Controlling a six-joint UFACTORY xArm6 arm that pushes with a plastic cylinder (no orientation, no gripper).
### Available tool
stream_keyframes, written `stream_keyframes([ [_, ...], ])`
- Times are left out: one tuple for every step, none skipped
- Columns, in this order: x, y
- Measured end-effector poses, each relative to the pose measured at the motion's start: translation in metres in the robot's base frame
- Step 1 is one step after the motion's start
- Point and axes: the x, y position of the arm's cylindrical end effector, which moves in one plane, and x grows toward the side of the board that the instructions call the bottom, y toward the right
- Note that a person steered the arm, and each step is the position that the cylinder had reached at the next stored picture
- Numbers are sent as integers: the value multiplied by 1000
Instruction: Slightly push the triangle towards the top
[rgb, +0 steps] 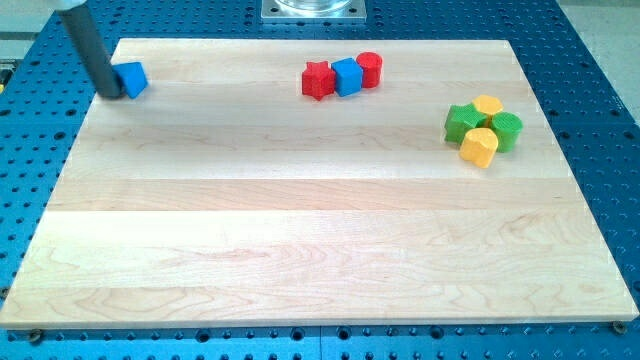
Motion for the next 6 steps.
stream_keyframes([
  [22, 0],
  [51, -1],
  [17, 4],
  [19, 6],
  [25, 14],
  [4, 38],
])
